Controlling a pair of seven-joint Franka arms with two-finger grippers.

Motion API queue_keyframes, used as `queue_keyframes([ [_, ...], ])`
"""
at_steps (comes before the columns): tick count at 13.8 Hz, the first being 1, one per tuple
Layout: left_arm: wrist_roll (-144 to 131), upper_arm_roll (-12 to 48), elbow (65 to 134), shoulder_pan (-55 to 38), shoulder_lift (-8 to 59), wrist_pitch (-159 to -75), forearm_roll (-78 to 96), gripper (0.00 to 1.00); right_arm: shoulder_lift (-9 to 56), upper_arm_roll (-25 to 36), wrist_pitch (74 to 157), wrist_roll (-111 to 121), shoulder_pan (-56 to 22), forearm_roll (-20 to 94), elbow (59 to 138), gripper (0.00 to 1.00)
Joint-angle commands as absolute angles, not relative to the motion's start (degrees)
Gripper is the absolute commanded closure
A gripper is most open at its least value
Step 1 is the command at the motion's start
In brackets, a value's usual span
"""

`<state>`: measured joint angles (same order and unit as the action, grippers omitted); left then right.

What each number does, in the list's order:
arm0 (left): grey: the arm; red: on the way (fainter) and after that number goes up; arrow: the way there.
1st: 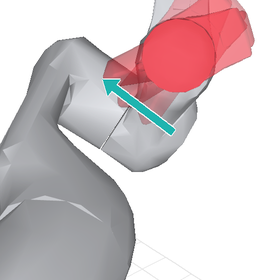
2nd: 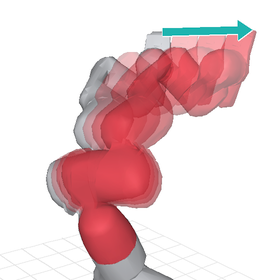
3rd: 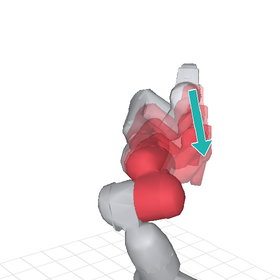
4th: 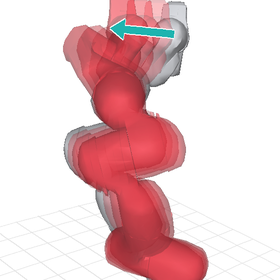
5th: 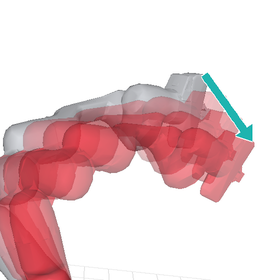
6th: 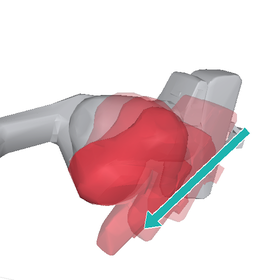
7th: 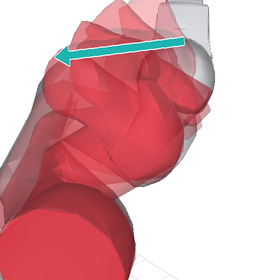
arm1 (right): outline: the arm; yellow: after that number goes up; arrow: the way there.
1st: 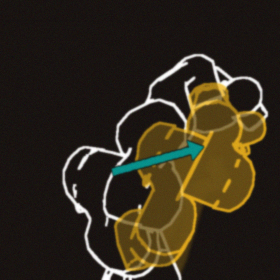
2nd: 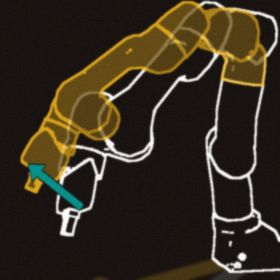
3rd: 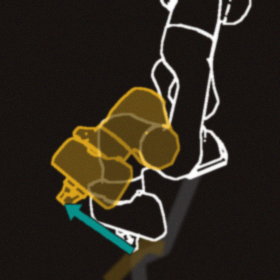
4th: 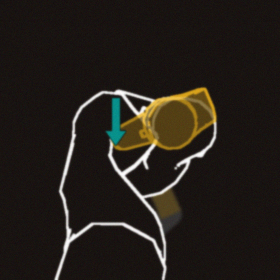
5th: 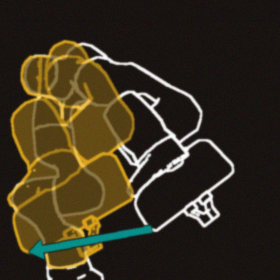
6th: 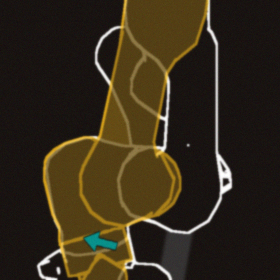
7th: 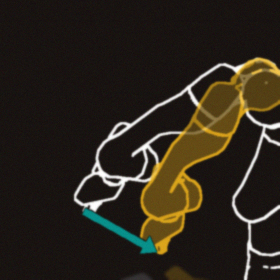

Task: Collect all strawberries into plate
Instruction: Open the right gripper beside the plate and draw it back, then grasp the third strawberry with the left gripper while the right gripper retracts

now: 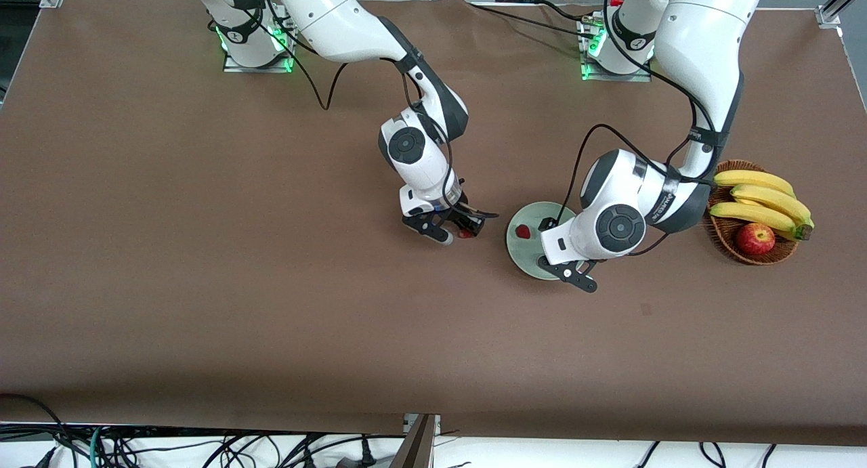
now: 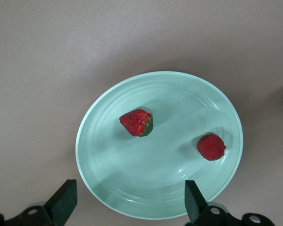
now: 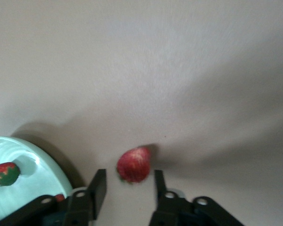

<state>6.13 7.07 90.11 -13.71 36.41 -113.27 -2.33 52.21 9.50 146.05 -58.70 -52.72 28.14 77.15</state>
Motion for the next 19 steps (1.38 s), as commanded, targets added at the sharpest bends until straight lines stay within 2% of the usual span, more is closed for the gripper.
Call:
queue_keyframes([
  [1, 6.0, 7.3, 89.9, -13.6, 35.6, -112.4, -3.7, 0.0, 44.0, 12.5, 129.4, -54.5, -48.1, 28.6, 76.8, 0.0],
  [4, 4.8, 7.8, 88.2, -13.9, 35.1, -112.4, -3.0, 0.0, 36.5, 12.9, 112.2, -40.3, -40.1, 28.3, 77.0, 0.0],
  [6, -2.6, 8.2, 84.7, -17.0, 35.3, -112.4, -2.2, 0.0, 33.8, 18.4, 102.3, -29.8, -38.8, 27.0, 78.4, 0.0],
  [10, -21.0, 8.2, 80.3, -23.4, 39.4, -114.7, -0.1, 0.0, 20.9, 23.0, 101.5, -16.3, -38.8, 18.9, 92.7, 0.0],
  [13, -32.3, 8.1, 79.5, -28.2, 43.8, -123.7, -0.1, 0.0, 10.1, 23.1, 98.4, -16.2, -38.9, 10.0, 98.6, 0.0],
  [15, -36.2, 7.7, 80.0, -31.1, 46.5, -131.8, -0.7, 0.0, 4.0, 22.9, 95.0, -16.2, -38.9, 5.8, 99.4, 0.0],
  [17, -36.8, 7.6, 80.1, -31.8, 48.0, -133.0, -0.9, 0.0, -0.3, 23.0, 91.9, -15.8, -38.8, 4.7, 99.1, 0.0],
  [19, -36.9, 7.5, 81.8, -31.7, 48.2, -133.0, -1.0, 0.0, -1.0, 23.0, 89.0, -15.6, -38.8, 2.9, 97.1, 0.0],
])
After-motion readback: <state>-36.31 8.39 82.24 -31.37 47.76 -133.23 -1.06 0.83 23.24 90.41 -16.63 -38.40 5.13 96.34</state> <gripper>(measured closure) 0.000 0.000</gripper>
